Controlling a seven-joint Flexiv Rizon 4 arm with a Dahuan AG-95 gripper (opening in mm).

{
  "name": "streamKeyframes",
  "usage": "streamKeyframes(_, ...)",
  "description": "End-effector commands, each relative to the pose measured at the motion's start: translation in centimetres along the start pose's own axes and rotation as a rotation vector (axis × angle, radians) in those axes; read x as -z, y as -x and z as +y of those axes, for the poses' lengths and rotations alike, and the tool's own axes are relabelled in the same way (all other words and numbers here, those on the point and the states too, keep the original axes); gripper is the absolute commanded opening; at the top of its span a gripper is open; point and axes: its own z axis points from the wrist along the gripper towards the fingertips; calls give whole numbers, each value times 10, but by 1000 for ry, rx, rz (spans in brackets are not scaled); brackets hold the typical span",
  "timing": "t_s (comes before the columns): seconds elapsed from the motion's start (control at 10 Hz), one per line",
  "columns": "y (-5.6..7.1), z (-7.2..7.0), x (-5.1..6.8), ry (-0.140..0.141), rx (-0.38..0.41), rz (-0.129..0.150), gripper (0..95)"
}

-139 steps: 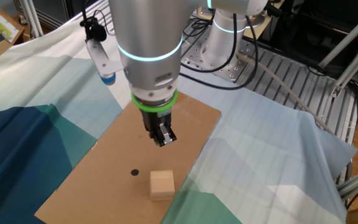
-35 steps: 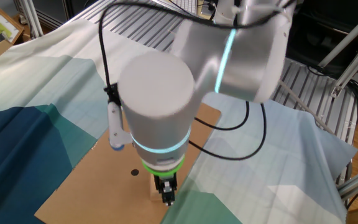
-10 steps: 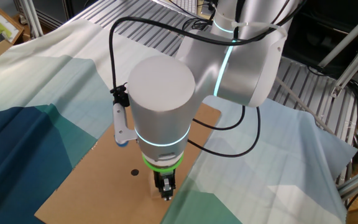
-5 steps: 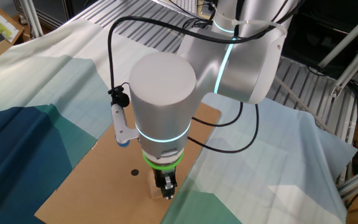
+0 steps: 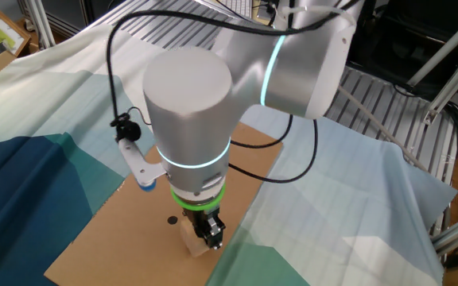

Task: Grab the block and place it at the designated location

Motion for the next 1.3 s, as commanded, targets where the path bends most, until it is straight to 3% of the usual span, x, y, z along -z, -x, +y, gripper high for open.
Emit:
streamKeyframes(0.1,6,-2,9,-25,111,-14,0)
streamKeyframes(0.3,6,-4,11,-54,178,-33,0)
streamKeyframes(0.8,13,-14,20,-64,287,-27,0)
streamKeyframes(1.3,23,-29,15,-84,353,-45,0)
